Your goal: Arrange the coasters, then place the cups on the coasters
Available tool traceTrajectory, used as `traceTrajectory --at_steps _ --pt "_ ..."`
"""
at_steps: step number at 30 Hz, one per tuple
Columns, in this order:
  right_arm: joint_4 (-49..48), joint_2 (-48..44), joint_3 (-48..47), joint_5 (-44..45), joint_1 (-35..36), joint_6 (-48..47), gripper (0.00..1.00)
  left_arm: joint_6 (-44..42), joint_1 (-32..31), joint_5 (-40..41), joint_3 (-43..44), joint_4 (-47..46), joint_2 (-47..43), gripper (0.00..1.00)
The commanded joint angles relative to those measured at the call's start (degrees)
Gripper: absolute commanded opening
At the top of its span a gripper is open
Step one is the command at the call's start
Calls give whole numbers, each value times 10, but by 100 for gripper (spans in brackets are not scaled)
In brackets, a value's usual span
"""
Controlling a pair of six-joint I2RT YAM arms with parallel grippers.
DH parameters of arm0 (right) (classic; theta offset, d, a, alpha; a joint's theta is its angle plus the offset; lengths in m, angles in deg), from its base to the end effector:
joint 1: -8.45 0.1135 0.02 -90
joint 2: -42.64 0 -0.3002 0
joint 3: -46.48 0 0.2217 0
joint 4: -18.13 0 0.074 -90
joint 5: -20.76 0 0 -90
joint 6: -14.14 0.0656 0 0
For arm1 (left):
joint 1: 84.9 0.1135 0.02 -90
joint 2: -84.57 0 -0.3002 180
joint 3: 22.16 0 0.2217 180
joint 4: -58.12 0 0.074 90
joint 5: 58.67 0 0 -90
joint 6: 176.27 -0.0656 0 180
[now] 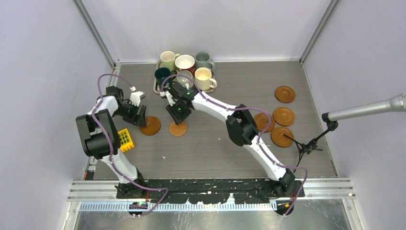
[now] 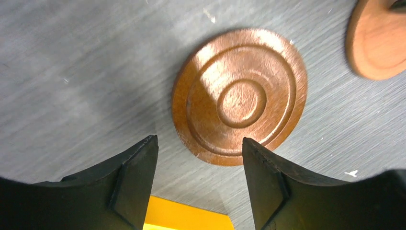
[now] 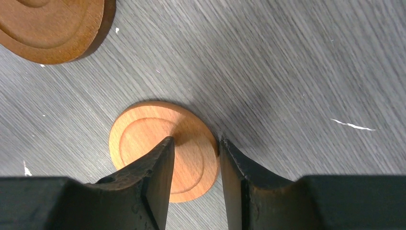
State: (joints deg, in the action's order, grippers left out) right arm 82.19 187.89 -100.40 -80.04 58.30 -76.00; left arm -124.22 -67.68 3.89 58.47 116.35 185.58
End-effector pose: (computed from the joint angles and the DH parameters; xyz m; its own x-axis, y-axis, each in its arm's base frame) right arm 0.3467 0.4301 0.1682 -0.5696 -0.6789 -0.4632 -0.8081 0.5654 0.1650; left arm 0.3063 0.0633 0.2014 -0.8465 0.3090 -0.4335 0.4372 0.8682 -0.2348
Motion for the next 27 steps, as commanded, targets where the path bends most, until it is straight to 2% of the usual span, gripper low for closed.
traceTrajectory --at_steps 1,6,9,14,20,27 --pt "-6 35 31 -25 4 38 45 33 -8 -62 57 -9 7 67" --pt "-25 33 48 -41 4 56 44 31 -33 -60 78 -13 45 69" --pt "-26 37 47 -46 6 61 44 11 -44 -47 65 -23 48 74" --pt "-25 15 71 -28 6 44 47 -19 -55 -9 33 -49 41 74" --pt "-39 -55 117 -2 6 27 59 -73 -54 40 -22 -72 26 61" --pt "12 -107 105 -12 -8 5 63 -113 -36 61 -58 -66 2 50"
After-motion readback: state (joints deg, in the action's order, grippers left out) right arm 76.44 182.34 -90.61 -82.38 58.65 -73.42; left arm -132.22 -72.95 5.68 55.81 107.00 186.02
